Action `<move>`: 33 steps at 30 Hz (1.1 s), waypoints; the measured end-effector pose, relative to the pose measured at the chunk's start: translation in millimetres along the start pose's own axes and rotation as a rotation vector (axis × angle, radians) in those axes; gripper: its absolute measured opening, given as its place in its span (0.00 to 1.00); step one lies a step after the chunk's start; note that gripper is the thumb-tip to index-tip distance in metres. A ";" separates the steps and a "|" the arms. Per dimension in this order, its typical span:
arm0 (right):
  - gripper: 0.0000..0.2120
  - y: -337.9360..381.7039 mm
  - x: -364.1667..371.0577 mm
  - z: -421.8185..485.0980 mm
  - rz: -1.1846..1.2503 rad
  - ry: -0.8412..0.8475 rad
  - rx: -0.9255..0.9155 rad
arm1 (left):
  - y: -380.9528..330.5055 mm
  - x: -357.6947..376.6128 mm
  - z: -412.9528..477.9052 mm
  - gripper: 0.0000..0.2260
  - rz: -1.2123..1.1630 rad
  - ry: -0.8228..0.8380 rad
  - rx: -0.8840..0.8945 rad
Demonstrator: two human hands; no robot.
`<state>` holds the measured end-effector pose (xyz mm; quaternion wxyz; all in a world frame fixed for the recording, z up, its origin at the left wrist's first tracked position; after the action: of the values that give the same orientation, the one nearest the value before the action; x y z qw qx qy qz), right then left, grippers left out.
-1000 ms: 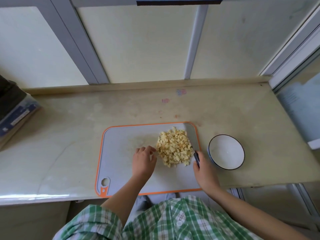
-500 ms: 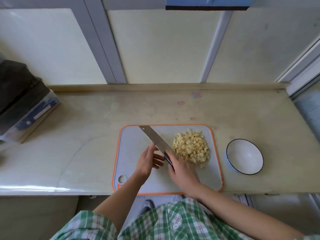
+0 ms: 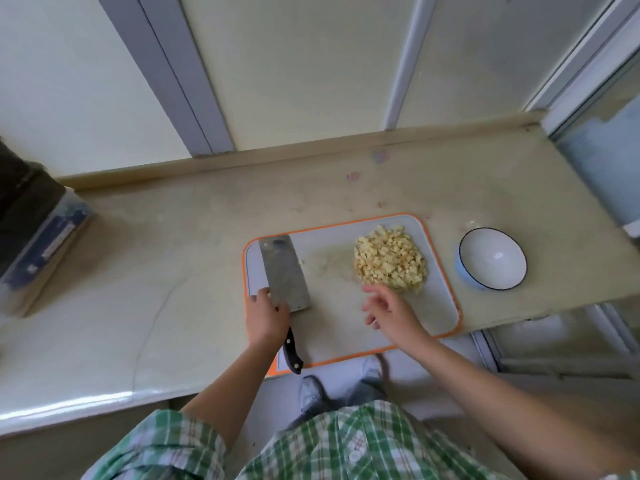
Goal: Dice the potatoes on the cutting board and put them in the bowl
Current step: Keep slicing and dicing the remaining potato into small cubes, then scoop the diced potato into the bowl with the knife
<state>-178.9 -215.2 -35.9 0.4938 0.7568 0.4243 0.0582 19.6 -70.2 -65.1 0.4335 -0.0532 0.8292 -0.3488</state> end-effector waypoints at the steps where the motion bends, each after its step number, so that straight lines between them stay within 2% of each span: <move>1: 0.09 -8.9 -17.9 1.0 0.148 -0.057 0.091 | -1.9 -0.1 -0.8 0.19 0.047 -0.019 0.005; 3: 0.08 -29.5 -52.0 -0.3 0.456 -0.153 0.277 | -4.8 2.4 -2.8 0.19 0.150 -0.057 0.027; 5: 0.12 -48.3 -78.0 -2.2 0.795 -0.204 0.443 | -11.4 5.9 -5.7 0.18 0.250 -0.091 0.040; 7: 0.18 -61.2 -100.9 -0.2 1.034 -0.235 0.521 | -22.9 11.4 -8.6 0.19 0.292 -0.143 0.049; 10: 0.24 -69.9 -127.6 11.2 1.129 -0.239 0.552 | -47.5 21.3 -14.5 0.20 0.267 -0.210 0.065; 13: 0.17 -73.9 -144.7 23.9 1.156 -0.286 0.571 | -67.5 38.8 -19.4 0.21 0.327 -0.186 0.119; 16: 0.12 -73.6 -157.3 26.2 1.104 -0.386 0.560 | -75.7 54.9 -24.9 0.24 0.394 -0.168 0.167; 19: 0.12 -63.5 -158.2 22.6 0.879 -0.398 0.506 | -74.0 58.1 -30.9 0.23 0.408 -0.209 0.132; 25: 0.11 -15.0 -122.0 22.6 0.416 -0.111 0.312 | -34.8 34.1 -47.7 0.15 0.329 -0.330 -0.181; 29: 0.09 4.5 -75.5 11.1 0.263 0.123 0.305 | -10.6 24.7 -51.7 0.14 0.294 -0.314 -0.123; 33: 0.08 5.6 -41.0 2.2 0.169 0.217 0.313 | 2.1 8.7 -49.1 0.14 0.163 -0.287 -0.119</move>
<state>-200.5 -246.2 -18.9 0.3149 0.8466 0.4137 0.1141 -22.5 -45.9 -53.6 0.5705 -0.0607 0.7795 -0.2515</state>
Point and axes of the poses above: each hand's wrist, its own z-axis towards the middle knuckle, its own x-axis out of the palm, y = z × x, the point moved 6 cm from there along z, towards the middle knuckle, and after that the axes turned 6 degrees about x, right-handed, at the moved point
